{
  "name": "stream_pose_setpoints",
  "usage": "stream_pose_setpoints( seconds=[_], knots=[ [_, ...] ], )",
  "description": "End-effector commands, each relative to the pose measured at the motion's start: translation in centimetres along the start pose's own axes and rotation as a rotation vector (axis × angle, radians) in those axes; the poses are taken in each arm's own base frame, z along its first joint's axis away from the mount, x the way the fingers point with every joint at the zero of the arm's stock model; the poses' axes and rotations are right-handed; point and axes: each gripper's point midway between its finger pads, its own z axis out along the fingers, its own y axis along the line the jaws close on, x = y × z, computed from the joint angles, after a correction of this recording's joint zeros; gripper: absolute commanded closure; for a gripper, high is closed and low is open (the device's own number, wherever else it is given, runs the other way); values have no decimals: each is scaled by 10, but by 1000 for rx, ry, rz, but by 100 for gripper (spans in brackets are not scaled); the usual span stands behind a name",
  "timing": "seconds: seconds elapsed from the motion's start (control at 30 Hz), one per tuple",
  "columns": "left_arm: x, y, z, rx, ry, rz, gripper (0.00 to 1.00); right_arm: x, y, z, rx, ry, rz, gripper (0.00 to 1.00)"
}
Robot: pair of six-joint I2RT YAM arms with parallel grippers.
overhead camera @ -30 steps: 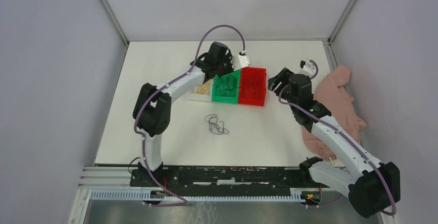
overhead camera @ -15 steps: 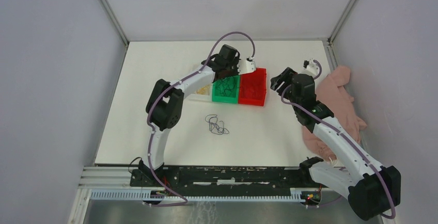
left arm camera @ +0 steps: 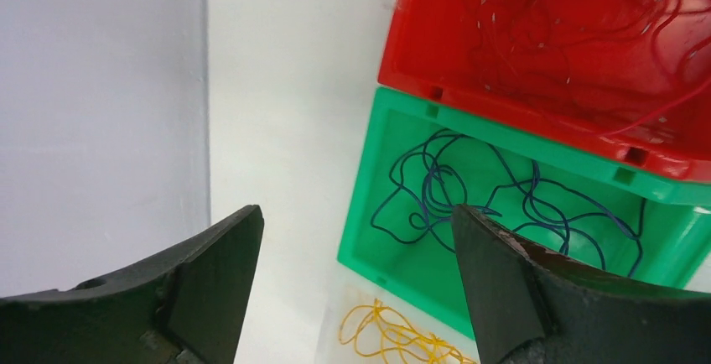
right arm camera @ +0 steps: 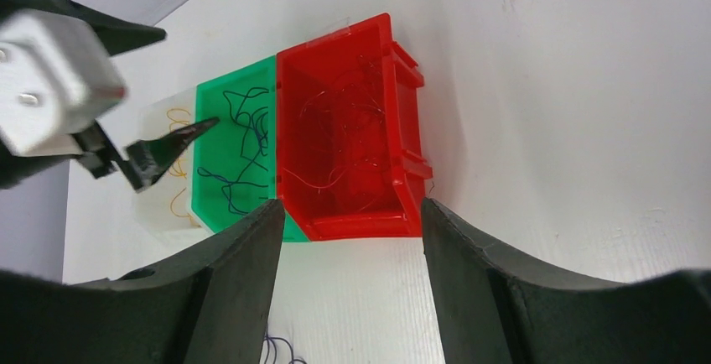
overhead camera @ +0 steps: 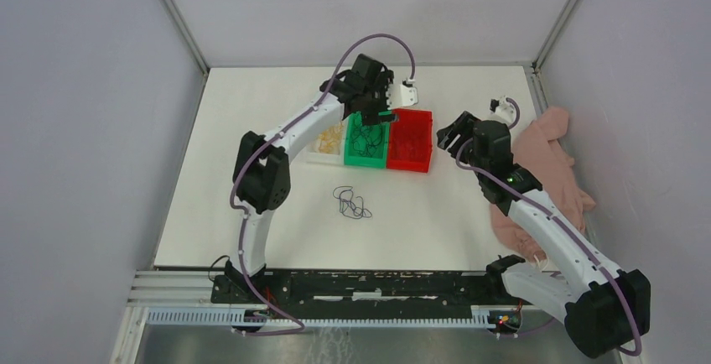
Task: Untangle the cables
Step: Place the cable in the bin.
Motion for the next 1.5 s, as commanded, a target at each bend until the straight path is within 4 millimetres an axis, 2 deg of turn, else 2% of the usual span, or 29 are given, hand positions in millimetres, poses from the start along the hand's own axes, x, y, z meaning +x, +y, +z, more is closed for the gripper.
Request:
stream_pose_setpoints(
  seconds=[0.0,0.13,0.2,0.37,0.43,0.53,0.63,0.83,0.87,0.97,1.03,1.2,1.3,1.4,1.47],
  knots=[
    [-45,36,-68,-43,-137,-65,8,-10,14,0,-39,-5,8,33],
    [-44,49,-94,-37,-174,-89,5,-5,17,1,-59,18,-6,33],
    [-35,35,-102,40,-166,-83,4,-2,20,0,-78,33,-13,33],
    [-9,-35,-105,297,-130,-17,9,4,18,2,-75,55,-17,34],
    [2,-55,-99,353,-103,29,15,6,17,3,-72,58,-16,34],
    [16,-69,-86,393,-56,72,28,8,15,3,-68,64,-15,34],
    [18,-68,-71,403,-44,83,44,7,15,4,-64,59,-14,34],
    [24,-60,-34,373,-12,119,58,4,12,5,-50,43,-21,35],
    [25,-59,-29,369,-10,121,62,3,11,5,-46,41,-24,35],
    [27,-52,-12,327,-5,122,86,2,11,5,-41,34,-31,37],
    [24,-44,-2,293,-21,125,96,1,10,5,-41,29,-30,37],
    [17,-44,13,270,-59,123,97,3,11,8,-44,32,-30,39],
    [23,-54,23,283,-42,133,97,4,11,9,-46,34,-27,39],
    [27,-54,30,264,-30,132,97,8,11,10,-50,46,-21,40],
    [24,-48,27,245,-34,124,91,8,12,10,-56,49,-21,40]
  ],
)
